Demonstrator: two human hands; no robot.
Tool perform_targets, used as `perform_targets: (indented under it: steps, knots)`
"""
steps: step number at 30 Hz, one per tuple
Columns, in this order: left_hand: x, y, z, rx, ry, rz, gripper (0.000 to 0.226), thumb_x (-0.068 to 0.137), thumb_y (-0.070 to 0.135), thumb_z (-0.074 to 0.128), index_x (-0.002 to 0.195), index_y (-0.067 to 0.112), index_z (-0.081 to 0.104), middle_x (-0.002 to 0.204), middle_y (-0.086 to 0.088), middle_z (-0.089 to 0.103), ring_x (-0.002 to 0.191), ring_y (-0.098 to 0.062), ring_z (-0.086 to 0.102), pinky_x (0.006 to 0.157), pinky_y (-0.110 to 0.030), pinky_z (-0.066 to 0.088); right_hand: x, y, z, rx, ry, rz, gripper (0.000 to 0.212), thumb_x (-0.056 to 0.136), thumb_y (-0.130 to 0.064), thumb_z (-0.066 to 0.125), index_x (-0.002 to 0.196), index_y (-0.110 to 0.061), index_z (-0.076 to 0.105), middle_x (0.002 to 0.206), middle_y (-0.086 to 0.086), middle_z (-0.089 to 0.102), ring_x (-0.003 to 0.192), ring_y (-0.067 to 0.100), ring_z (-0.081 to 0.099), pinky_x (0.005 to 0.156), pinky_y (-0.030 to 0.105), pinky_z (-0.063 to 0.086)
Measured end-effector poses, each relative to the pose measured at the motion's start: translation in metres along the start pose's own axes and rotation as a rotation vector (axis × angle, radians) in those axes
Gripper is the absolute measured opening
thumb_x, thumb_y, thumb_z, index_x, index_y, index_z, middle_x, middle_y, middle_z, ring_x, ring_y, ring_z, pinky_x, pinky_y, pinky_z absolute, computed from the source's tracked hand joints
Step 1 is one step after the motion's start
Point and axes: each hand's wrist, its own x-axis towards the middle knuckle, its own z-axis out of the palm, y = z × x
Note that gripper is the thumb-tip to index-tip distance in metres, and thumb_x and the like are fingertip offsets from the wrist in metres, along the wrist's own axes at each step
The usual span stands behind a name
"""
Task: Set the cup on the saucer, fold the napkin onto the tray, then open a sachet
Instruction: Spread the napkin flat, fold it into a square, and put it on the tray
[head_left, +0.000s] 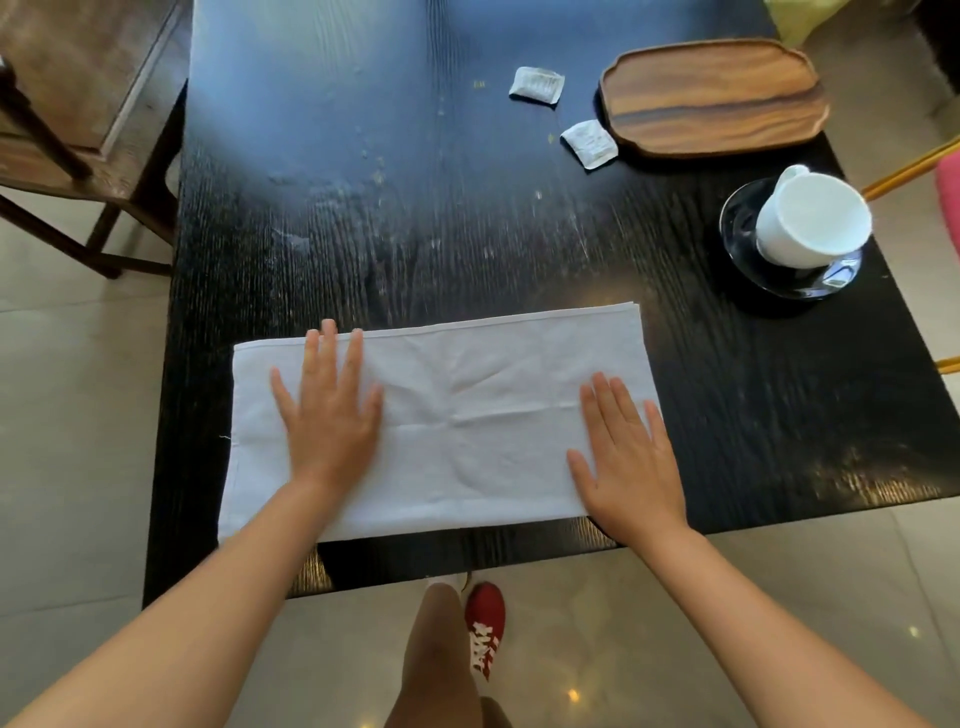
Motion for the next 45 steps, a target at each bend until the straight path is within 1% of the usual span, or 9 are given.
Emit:
perform_targets:
  steps: [2, 5, 9, 19, 29, 33, 36, 39, 45]
  knots:
    - [-0.017, 0.047, 0.007, -0.042, 0.039, 0.169, 0.058, 0.088, 0.038, 0.031, 0.143, 0.020, 0.029, 0.153, -0.011, 0.025, 0.141, -0.021, 0.016, 0.109, -0.056, 0.004, 0.000, 0.001, 0.000, 0.002, 0.004, -0.005, 0.067, 0.090, -0.045, 0.024, 0.146, -0.010, 0.010, 0.155, 0.007, 0.011, 0.142, 0.016, 0.004, 0.114, 0.040, 0.001]
    - [-0.053, 0.113, 0.026, 0.006, -0.084, 0.431, 0.054, 0.095, 0.044, 0.023, 0.146, 0.025, 0.021, 0.155, -0.006, 0.020, 0.143, -0.021, 0.010, 0.111, -0.054, 0.004, 0.001, 0.000, 0.000, -0.007, 0.009, -0.004, 0.066, 0.091, -0.044, 0.023, 0.146, -0.010, 0.010, 0.155, 0.006, 0.009, 0.142, 0.014, 0.002, 0.114, 0.039, -0.002]
    - [-0.070, 0.108, 0.037, 0.080, -0.155, 0.342, 0.060, 0.092, 0.049, 0.026, 0.148, 0.028, 0.017, 0.157, -0.004, 0.012, 0.144, -0.021, 0.005, 0.111, -0.055, 0.003, 0.001, 0.000, 0.001, -0.014, 0.017, -0.010, 0.067, 0.091, -0.044, 0.023, 0.147, -0.012, 0.008, 0.155, 0.004, 0.005, 0.142, 0.014, 0.000, 0.114, 0.039, -0.002]
    - [-0.078, -0.026, 0.000, 0.103, -0.177, 0.001, 0.071, 0.083, 0.063, 0.024, 0.147, 0.038, 0.003, 0.158, 0.002, -0.004, 0.144, -0.019, -0.007, 0.110, -0.058, -0.006, -0.001, 0.000, -0.002, -0.020, -0.008, -0.003, 0.068, 0.089, -0.045, 0.019, 0.147, -0.011, 0.008, 0.155, 0.004, 0.004, 0.143, 0.016, 0.001, 0.115, 0.040, 0.000]
    - [-0.102, -0.053, -0.011, 0.119, -0.203, 0.055, 0.074, 0.083, 0.063, 0.022, 0.148, 0.033, 0.002, 0.158, -0.001, -0.005, 0.144, -0.019, -0.010, 0.114, -0.047, -0.010, -0.012, 0.003, -0.003, -0.019, -0.031, -0.048, 0.068, 0.090, -0.048, 0.017, 0.147, -0.011, 0.008, 0.155, 0.005, 0.007, 0.143, 0.015, 0.001, 0.114, 0.034, -0.007]
    - [-0.100, -0.053, -0.011, 0.109, -0.203, 0.059, 0.074, 0.083, 0.064, 0.021, 0.148, 0.034, 0.001, 0.158, 0.000, -0.006, 0.144, -0.019, -0.011, 0.114, -0.052, -0.007, -0.012, 0.003, -0.009, 0.145, -0.018, -0.039, 0.072, 0.088, -0.051, 0.021, 0.147, -0.011, 0.009, 0.156, 0.004, 0.006, 0.143, 0.015, 0.000, 0.117, 0.035, -0.004]
    - [-0.101, -0.042, -0.013, 0.069, -0.195, -0.010, 0.078, 0.080, 0.067, 0.019, 0.148, 0.034, 0.000, 0.158, 0.000, -0.008, 0.144, -0.018, -0.013, 0.112, -0.055, -0.010, -0.025, 0.003, -0.019, 0.312, 0.137, 0.108, 0.066, 0.090, -0.032, 0.053, 0.144, -0.007, 0.025, 0.150, 0.014, 0.029, 0.141, 0.027, 0.021, 0.113, 0.046, 0.020]
    - [-0.104, -0.004, -0.013, -0.003, -0.128, -0.081, 0.077, 0.080, 0.064, 0.022, 0.148, 0.032, 0.005, 0.158, -0.003, -0.006, 0.144, -0.019, -0.010, 0.107, -0.058, -0.014, -0.043, 0.007, -0.027, 0.324, 0.247, 0.391, 0.061, 0.082, -0.020, 0.066, 0.136, -0.006, 0.039, 0.128, 0.018, 0.049, 0.118, 0.033, 0.043, 0.091, 0.045, 0.042]
    - [-0.114, 0.104, 0.013, -0.039, -0.174, 0.289, 0.071, 0.087, 0.057, 0.027, 0.148, 0.033, 0.002, 0.158, -0.001, -0.009, 0.144, -0.019, -0.013, 0.108, -0.058, -0.015, -0.057, 0.013, -0.034, 0.469, 0.131, 0.584, 0.049, 0.085, -0.021, 0.063, 0.128, -0.004, 0.047, 0.121, 0.017, 0.047, 0.108, 0.027, 0.045, 0.079, 0.029, 0.038]
